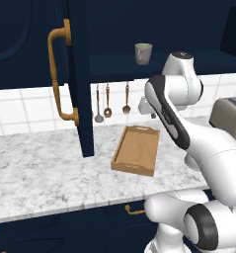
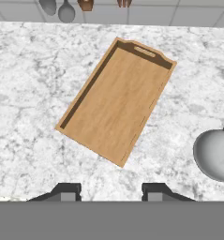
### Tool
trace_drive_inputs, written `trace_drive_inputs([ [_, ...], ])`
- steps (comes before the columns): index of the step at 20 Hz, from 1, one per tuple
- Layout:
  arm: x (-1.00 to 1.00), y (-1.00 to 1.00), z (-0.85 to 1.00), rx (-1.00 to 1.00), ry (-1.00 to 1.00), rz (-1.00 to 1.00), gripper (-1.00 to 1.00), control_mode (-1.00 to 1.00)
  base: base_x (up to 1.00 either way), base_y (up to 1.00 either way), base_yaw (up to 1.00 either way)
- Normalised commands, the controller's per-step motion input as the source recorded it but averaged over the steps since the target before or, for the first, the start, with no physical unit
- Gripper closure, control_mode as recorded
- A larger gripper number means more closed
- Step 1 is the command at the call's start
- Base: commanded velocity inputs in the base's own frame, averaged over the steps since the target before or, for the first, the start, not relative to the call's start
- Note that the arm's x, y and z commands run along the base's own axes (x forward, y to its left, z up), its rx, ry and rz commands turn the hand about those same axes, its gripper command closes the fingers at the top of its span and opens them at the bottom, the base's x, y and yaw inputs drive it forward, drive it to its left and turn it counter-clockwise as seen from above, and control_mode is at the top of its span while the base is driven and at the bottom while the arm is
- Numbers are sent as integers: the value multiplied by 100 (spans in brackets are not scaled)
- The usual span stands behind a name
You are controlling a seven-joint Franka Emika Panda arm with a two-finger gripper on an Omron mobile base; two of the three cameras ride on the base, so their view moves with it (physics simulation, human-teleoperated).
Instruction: Pick the kettle from the counter and place it on the tray. Then pick the mug from the cabinet and place it on the tray. Then close the cabinet doors.
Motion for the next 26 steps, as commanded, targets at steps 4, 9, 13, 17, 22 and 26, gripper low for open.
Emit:
trace_drive_inputs([
  [4,-14,-8,-4,0,0,0,-100,-100,0,0,0],
  [9,-17,-43,-22,0,0,0,-100,-100,0,0,0],
  [13,-8,-55,-24,0,0,0,-100,-100,0,0,0],
  [17,-7,-47,-27,-7,0,0,-100,-100,0,0,0],
  [22,-2,-44,-25,-3,0,0,-100,-100,0,0,0],
  [26,-5,-40,-24,0,0,0,-100,-100,0,0,0],
])
